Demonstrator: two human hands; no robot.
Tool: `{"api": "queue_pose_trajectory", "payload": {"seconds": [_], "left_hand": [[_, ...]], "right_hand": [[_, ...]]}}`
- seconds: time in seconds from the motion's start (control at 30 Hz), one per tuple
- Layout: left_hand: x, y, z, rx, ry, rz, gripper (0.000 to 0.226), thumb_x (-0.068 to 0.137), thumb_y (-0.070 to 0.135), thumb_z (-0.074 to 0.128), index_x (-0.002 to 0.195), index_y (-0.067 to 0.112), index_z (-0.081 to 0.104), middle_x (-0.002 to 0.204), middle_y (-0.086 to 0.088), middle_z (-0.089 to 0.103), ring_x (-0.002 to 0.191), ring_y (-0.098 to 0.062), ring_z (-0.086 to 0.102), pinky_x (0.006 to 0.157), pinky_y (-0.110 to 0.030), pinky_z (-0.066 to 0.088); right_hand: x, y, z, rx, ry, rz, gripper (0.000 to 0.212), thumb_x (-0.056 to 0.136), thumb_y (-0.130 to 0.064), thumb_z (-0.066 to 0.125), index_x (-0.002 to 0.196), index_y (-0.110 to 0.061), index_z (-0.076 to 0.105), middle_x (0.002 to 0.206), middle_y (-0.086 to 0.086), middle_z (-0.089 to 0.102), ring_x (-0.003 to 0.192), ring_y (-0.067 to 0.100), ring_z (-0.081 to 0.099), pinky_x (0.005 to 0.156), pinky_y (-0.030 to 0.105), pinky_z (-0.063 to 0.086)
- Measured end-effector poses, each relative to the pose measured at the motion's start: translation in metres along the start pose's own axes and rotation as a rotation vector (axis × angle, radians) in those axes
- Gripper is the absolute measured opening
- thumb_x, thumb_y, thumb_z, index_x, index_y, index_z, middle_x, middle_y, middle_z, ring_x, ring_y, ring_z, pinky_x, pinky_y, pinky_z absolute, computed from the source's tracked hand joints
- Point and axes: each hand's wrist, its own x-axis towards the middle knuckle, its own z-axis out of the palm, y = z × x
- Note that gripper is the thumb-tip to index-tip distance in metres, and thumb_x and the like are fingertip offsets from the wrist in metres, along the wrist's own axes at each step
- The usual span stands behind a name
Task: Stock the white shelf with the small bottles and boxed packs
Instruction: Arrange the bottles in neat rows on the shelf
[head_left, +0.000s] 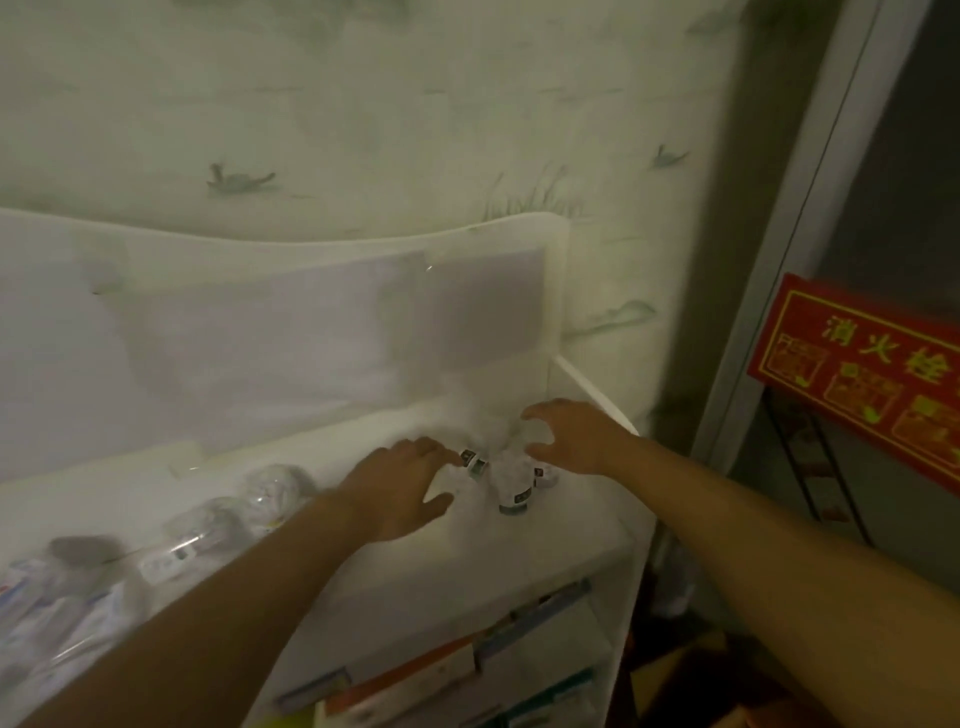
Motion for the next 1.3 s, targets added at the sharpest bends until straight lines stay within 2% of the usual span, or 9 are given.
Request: {"api": "queue_pose_trajectory", "payload": {"seconds": [0.13, 0.2, 0.4, 0.63, 0.87, 1.0, 1.13, 1.23, 1.3], "left_hand": [[0.012, 0.016, 0.014, 0.071, -0.199, -0.085, 0.089, 0.086, 0.063, 0.053, 0.153, 0.030, 0.005, 0.162, 0.001, 0.008, 0.145, -0.025, 0.022, 0.115, -0.042, 0.028], [0.017, 0.019, 0.018, 0.081, -0.242, -0.114, 0.098, 0.083, 0.063, 0.058, 0.153, 0.029, -0.002, 0.163, 0.002, 0.001, 0.146, -0.026, 0.022, 0.115, -0.044, 0.028], [0.035, 0.025, 0.019, 0.045, -0.242, -0.166, 0.104, 0.078, 0.047, 0.072, 0.153, 0.029, 0.002, 0.161, 0.007, 0.004, 0.132, -0.024, 0.044, 0.097, -0.039, 0.047], [0.036, 0.014, 0.027, -0.006, -0.252, -0.245, 0.099, 0.074, 0.047, 0.073, 0.150, 0.027, 0.013, 0.158, 0.012, 0.011, 0.123, -0.023, 0.052, 0.094, -0.040, 0.049], [0.032, 0.002, 0.026, -0.079, -0.251, -0.181, 0.100, 0.073, 0.057, 0.072, 0.150, 0.031, 0.013, 0.158, 0.011, 0.010, 0.132, -0.020, 0.043, 0.103, -0.039, 0.042], [0.026, 0.004, 0.029, -0.116, -0.211, -0.187, 0.096, 0.073, 0.068, 0.064, 0.149, 0.033, 0.017, 0.156, 0.008, 0.013, 0.131, -0.023, 0.044, 0.104, -0.039, 0.042], [0.024, 0.004, 0.035, -0.098, -0.154, -0.179, 0.101, 0.071, 0.071, 0.063, 0.149, 0.031, 0.013, 0.155, 0.004, 0.009, 0.130, -0.027, 0.044, 0.103, -0.041, 0.043], [0.030, 0.006, 0.041, -0.113, -0.120, -0.177, 0.113, 0.068, 0.072, 0.066, 0.151, 0.028, 0.005, 0.159, 0.005, -0.002, 0.141, -0.027, 0.028, 0.110, -0.041, 0.035], [0.039, 0.008, 0.046, -0.160, -0.098, -0.183, 0.122, 0.061, 0.078, 0.065, 0.151, 0.030, -0.001, 0.160, 0.005, -0.004, 0.146, -0.025, 0.014, 0.115, -0.046, 0.029]], "right_hand": [[0.012, 0.014, 0.011, -0.021, -0.095, -0.016, 0.064, 0.094, -0.047, 0.053, 0.149, -0.022, 0.032, 0.155, 0.007, 0.032, 0.136, 0.025, 0.040, 0.109, 0.037, 0.036], [0.017, 0.016, 0.014, 0.004, -0.102, -0.038, 0.065, 0.093, -0.049, 0.053, 0.149, -0.022, 0.032, 0.157, 0.005, 0.028, 0.136, 0.025, 0.039, 0.109, 0.038, 0.037], [0.022, 0.014, 0.014, 0.050, -0.088, -0.072, 0.062, 0.093, -0.048, 0.053, 0.147, -0.023, 0.036, 0.154, 0.005, 0.026, 0.130, 0.028, 0.046, 0.104, 0.037, 0.040], [0.026, 0.000, 0.020, 0.084, -0.112, -0.087, 0.061, 0.088, -0.051, 0.059, 0.141, -0.025, 0.043, 0.150, 0.005, 0.027, 0.125, 0.031, 0.050, 0.104, 0.041, 0.043], [0.032, -0.003, 0.017, 0.020, -0.093, -0.061, 0.063, 0.084, -0.059, 0.060, 0.137, -0.030, 0.045, 0.147, 0.003, 0.031, 0.129, 0.032, 0.043, 0.105, 0.045, 0.039], [0.033, -0.005, 0.021, 0.124, -0.119, -0.063, 0.070, 0.085, -0.056, 0.060, 0.144, -0.026, 0.038, 0.155, 0.004, 0.025, 0.135, 0.027, 0.041, 0.110, 0.041, 0.037], [0.032, -0.006, 0.028, 0.180, -0.118, -0.040, 0.071, 0.087, -0.054, 0.060, 0.147, -0.024, 0.035, 0.154, 0.006, 0.030, 0.137, 0.024, 0.040, 0.111, 0.038, 0.035], [0.030, -0.008, 0.031, 0.199, -0.132, -0.039, 0.074, 0.087, -0.052, 0.061, 0.149, -0.021, 0.032, 0.155, 0.006, 0.027, 0.138, 0.025, 0.037, 0.113, 0.038, 0.034], [0.031, -0.011, 0.033, 0.243, -0.144, -0.043, 0.086, 0.081, -0.058, 0.063, 0.150, -0.022, 0.027, 0.155, 0.004, 0.027, 0.139, 0.026, 0.035, 0.113, 0.041, 0.034]]}}
